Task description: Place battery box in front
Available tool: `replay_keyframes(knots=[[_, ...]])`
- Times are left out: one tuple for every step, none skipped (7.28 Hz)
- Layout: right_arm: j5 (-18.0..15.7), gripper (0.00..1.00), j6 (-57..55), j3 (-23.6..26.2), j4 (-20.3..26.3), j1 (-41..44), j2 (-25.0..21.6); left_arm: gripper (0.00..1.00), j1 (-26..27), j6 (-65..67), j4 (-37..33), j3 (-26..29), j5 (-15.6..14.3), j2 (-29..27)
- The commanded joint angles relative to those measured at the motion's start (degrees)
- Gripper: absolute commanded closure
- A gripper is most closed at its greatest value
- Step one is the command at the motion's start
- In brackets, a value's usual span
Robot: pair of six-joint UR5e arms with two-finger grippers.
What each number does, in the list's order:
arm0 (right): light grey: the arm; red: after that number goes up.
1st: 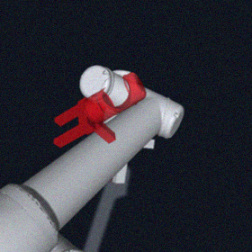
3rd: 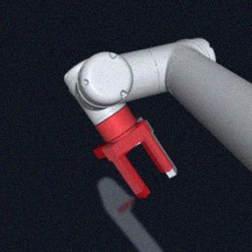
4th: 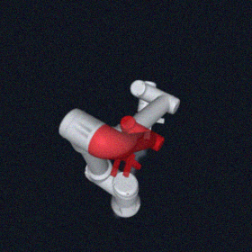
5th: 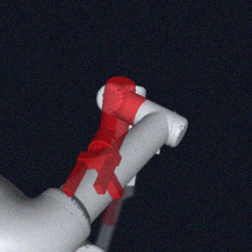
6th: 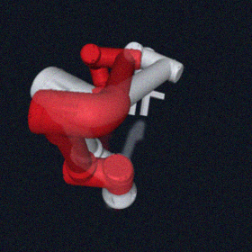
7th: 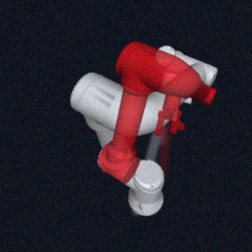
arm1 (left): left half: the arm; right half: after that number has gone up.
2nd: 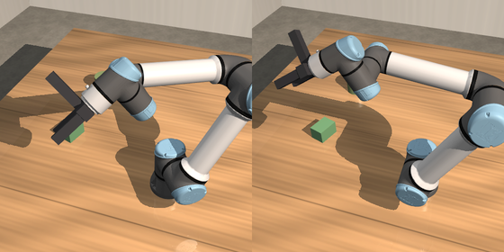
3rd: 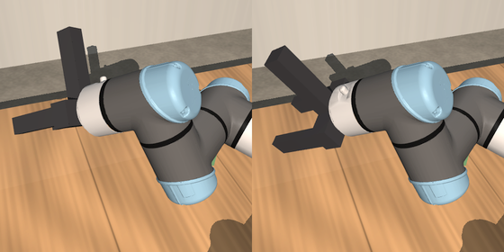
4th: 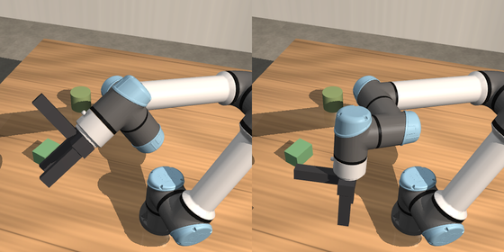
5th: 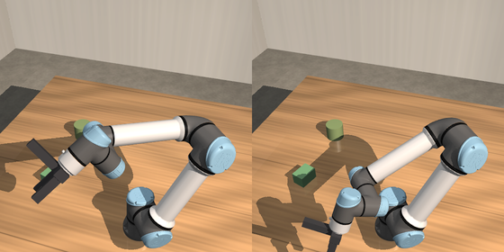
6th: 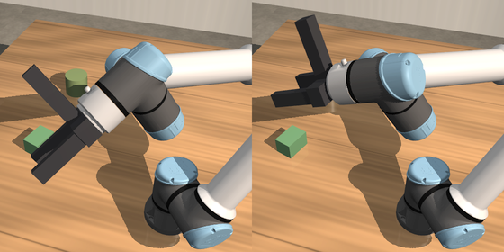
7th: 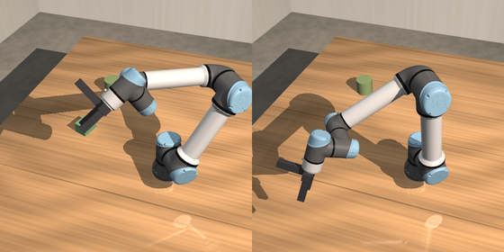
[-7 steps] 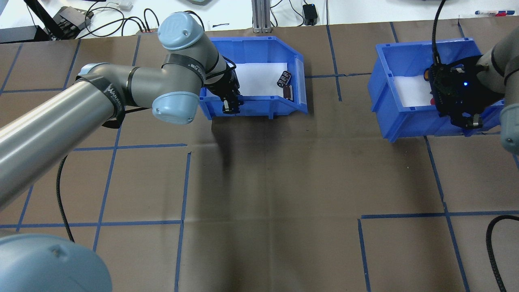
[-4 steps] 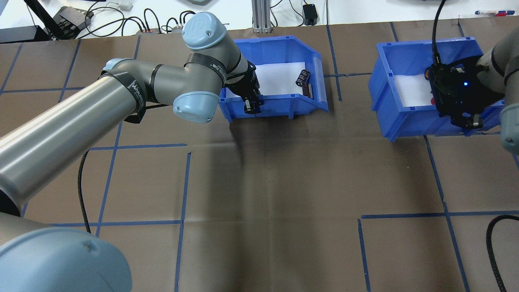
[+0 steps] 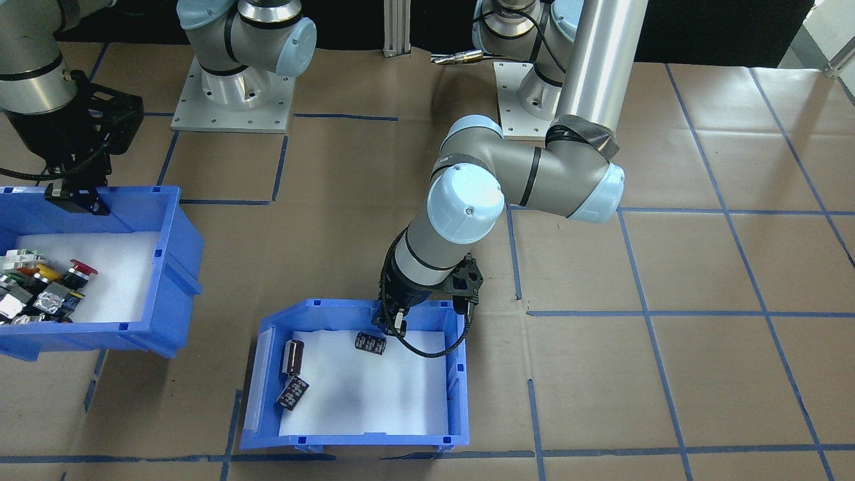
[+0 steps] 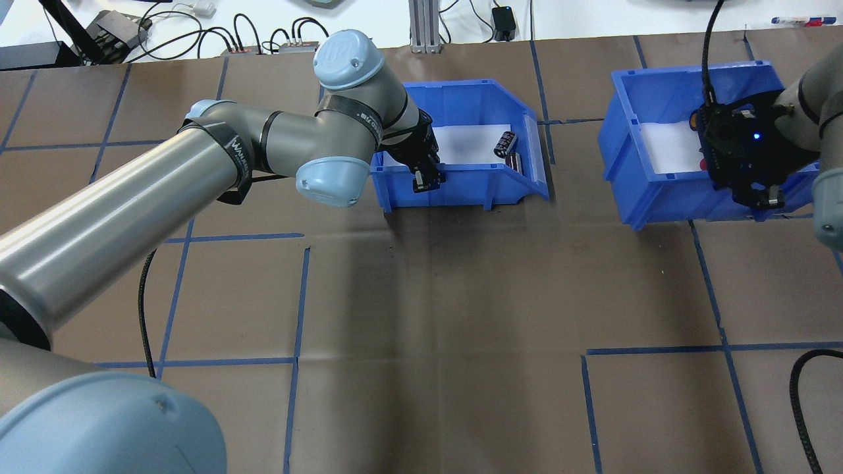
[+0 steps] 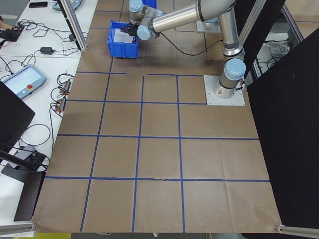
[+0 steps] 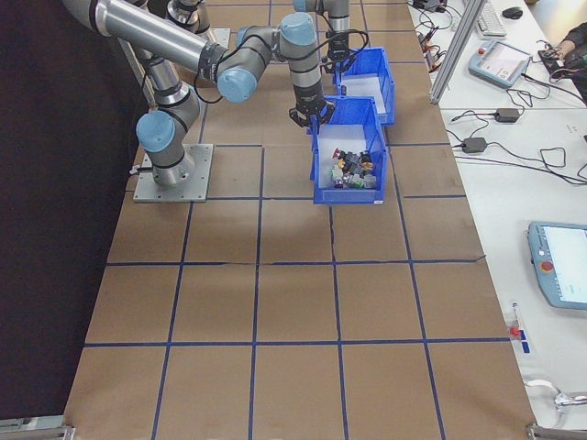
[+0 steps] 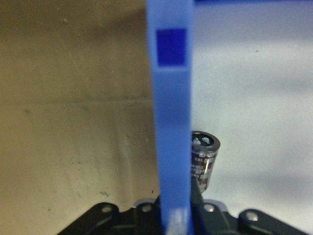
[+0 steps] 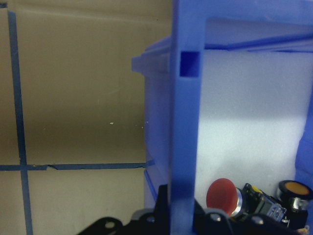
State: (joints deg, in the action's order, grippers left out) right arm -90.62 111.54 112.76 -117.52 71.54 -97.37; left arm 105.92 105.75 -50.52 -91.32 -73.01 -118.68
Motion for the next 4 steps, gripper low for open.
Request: replay_keyframes(knots=[[0.00,0.99,0.00,0.00,0.10,0.00,-0.02,0.01,-0.18,0.07,0.07,0.44,-0.65,0.90],[-0.09,0.99,-0.26,0.09,0.45,0.00,-0.02,0.02,-0.62,0.16,-0.45,0.44,-0.82,2.21],[-0.09,0.99,-0.53,0.52,0.63,0.17,-0.71,0.03,-1.32,0.07,-1.07,0.27,-0.73,4.40],[-0.09,0.99,-0.79,2.79,0.54,0.26,-2.89,0.03,-3.24,-1.58,-5.07,0.35,-0.56,6.86]])
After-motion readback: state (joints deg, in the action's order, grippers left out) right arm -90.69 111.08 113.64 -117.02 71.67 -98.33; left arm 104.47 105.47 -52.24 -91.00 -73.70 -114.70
